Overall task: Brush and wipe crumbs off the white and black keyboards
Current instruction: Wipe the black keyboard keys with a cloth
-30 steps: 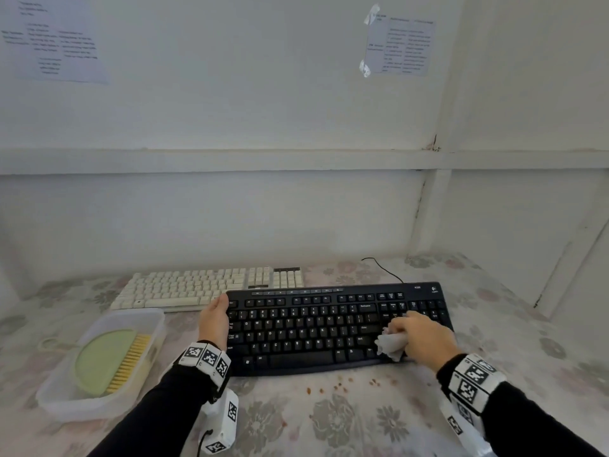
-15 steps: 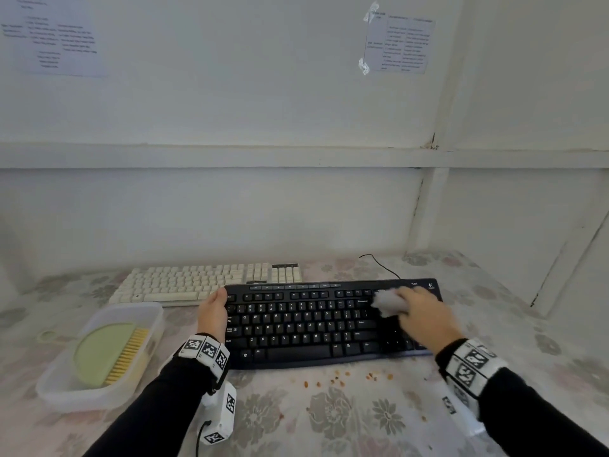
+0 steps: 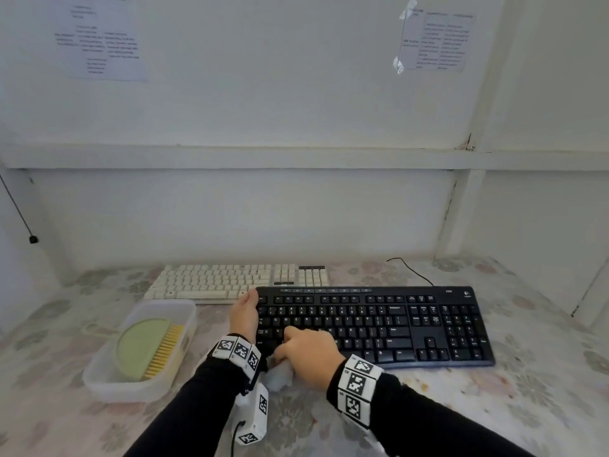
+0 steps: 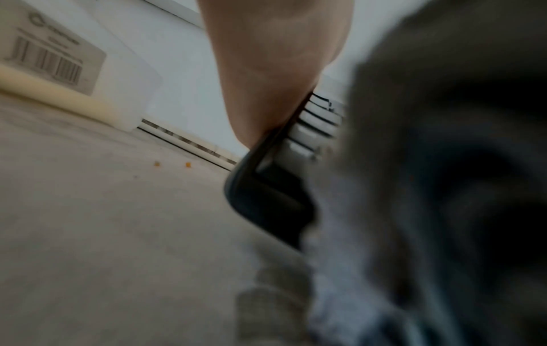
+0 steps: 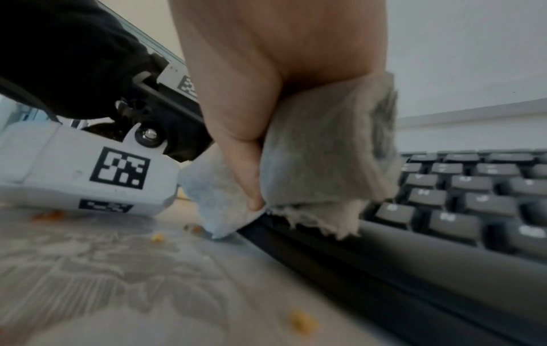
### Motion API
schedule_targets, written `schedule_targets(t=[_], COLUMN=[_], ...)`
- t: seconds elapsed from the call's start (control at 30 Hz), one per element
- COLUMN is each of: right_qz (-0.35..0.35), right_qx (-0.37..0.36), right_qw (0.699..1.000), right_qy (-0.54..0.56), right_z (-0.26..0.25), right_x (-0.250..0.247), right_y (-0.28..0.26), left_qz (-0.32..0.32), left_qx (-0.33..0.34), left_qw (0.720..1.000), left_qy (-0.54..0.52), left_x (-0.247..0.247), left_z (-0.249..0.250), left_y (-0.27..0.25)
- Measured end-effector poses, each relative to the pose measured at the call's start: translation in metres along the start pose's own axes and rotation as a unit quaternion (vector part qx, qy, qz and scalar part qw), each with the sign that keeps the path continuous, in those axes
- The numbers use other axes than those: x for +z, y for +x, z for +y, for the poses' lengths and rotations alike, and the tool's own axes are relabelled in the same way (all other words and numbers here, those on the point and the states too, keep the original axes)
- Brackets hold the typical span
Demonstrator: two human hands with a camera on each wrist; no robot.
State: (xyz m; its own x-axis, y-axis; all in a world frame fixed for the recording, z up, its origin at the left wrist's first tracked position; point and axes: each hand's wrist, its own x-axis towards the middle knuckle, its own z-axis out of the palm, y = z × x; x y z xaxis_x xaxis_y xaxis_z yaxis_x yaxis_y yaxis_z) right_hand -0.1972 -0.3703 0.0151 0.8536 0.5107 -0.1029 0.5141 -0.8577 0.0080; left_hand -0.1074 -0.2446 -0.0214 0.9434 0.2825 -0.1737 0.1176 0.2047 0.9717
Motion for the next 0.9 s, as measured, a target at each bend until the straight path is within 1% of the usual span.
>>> schedule_targets(t=[0.1,0.17,0.3,0.47,0.57,0.63,0.7,0.77,0.87,0.9], right_qz=[-0.004,-0.007,-0.010,0.009,0.018,0.022,0.031,0.035,0.040,0.051], right_qx=[0.022,0.052,0.113,0.197,0.262,0.311,0.357,0.404,0.469,0.491], right_qw=[1.000,0.999,0.993,0.980,0.964,0.948,0.932,0.914,0.881,0.869], right_qy=[0.000,0.007,0.023,0.036,0.049,0.061,0.049,0.036,0.046,0.048], right_z=[0.021,0.040,0.083,0.135,0.167,0.186,0.200,0.209,0.215,0.216], right_x=[0.005,0.006,0.003,0.008,0.014,0.018,0.019,0.017,0.012,0.010], right_y=[-0.015,-0.030,-0.068,-0.116,-0.139,-0.150,-0.159,-0.167,-0.174,-0.174], left_qz=[0.008,-0.001,0.008,0.007,0.005,0.008,0.012,0.015,0.011,0.009], left_qx=[0.001,0.002,0.002,0.003,0.005,0.005,0.007,0.012,0.007,0.003], left_qw=[1.000,1.000,1.000,1.000,1.000,1.000,1.000,1.000,1.000,1.000], left_qy=[0.002,0.006,0.011,0.011,0.005,0.006,0.010,0.013,0.013,0.011], left_x=[-0.001,-0.001,-0.002,-0.002,-0.002,-0.002,-0.002,-0.001,-0.001,-0.002], left_z=[-0.003,-0.004,-0.006,-0.003,-0.005,-0.006,-0.005,-0.005,-0.006,-0.007], left_y=[0.005,0.007,0.009,0.007,0.007,0.008,0.008,0.009,0.010,0.011])
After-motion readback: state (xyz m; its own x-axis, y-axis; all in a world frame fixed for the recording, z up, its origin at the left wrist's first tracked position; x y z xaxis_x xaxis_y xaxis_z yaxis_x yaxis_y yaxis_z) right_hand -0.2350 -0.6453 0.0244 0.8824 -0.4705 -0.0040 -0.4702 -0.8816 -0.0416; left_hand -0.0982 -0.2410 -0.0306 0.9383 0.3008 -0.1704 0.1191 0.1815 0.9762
